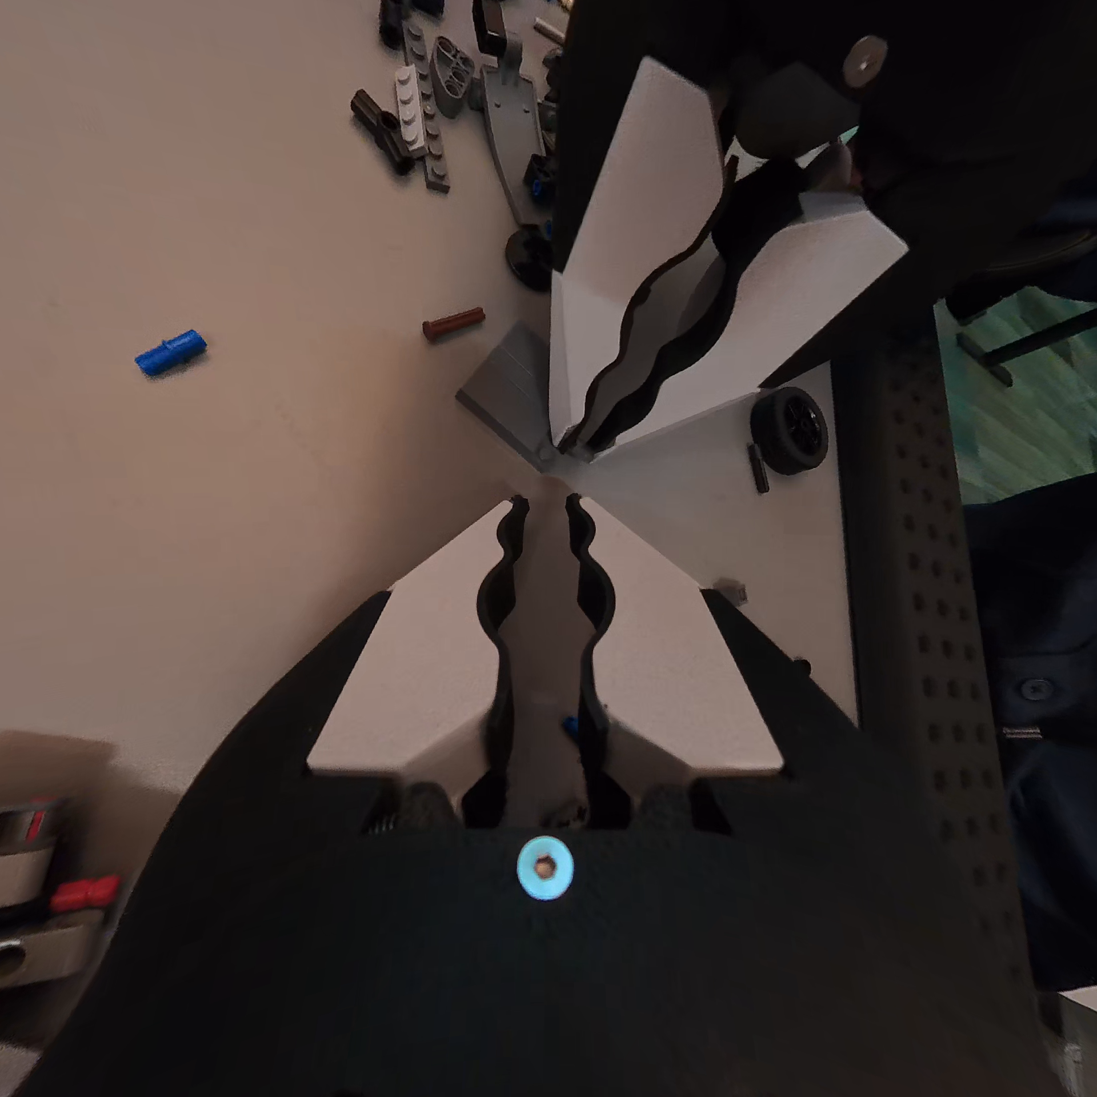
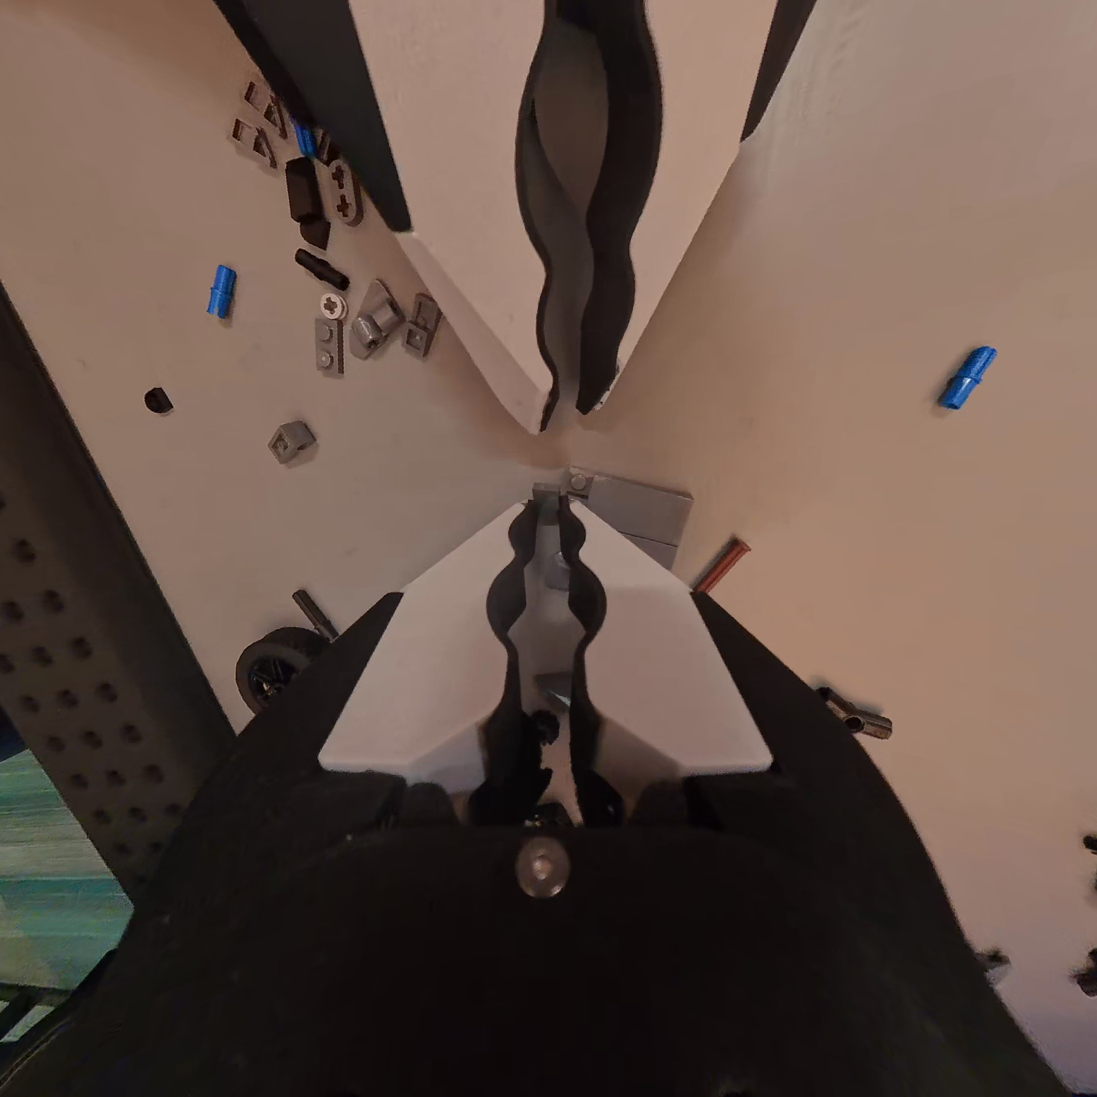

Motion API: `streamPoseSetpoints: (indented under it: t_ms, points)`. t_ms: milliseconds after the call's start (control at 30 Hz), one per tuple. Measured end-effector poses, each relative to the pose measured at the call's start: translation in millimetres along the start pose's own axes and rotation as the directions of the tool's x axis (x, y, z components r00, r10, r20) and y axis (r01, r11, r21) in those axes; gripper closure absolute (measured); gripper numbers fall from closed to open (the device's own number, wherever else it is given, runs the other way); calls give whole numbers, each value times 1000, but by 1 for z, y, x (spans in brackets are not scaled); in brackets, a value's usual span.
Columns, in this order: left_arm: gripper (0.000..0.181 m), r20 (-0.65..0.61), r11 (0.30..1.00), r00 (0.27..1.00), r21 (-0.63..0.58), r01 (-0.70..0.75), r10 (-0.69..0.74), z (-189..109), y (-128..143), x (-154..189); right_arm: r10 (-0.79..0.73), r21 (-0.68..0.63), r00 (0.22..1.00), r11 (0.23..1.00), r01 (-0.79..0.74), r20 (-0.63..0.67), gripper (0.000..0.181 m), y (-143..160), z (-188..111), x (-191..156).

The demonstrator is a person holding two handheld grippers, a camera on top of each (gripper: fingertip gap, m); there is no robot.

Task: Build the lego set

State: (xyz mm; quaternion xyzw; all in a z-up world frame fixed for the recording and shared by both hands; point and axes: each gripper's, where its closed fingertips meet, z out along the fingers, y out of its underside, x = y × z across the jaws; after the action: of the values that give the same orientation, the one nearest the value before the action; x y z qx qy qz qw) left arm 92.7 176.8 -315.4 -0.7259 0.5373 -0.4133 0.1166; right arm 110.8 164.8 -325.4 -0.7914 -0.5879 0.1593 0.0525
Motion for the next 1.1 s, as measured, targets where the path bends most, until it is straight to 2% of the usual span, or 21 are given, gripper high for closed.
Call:
streamPoseSetpoints:
  t_ms: [400,700,1100]
  points:
    - [167,31,1000,999,1,-24,24,5,-3,-1,64,40,998,997,-64,11,176,-3,-5,5]
    - [166,5,1000,1000,7,-27,27,7,-5,5,81,13,997,997,-81,16,176,1,0,5]
    - [167,35,999,998,-17,-49,50,11,-2,3,86,11,996,996,-86,16,173,3,-2,6]
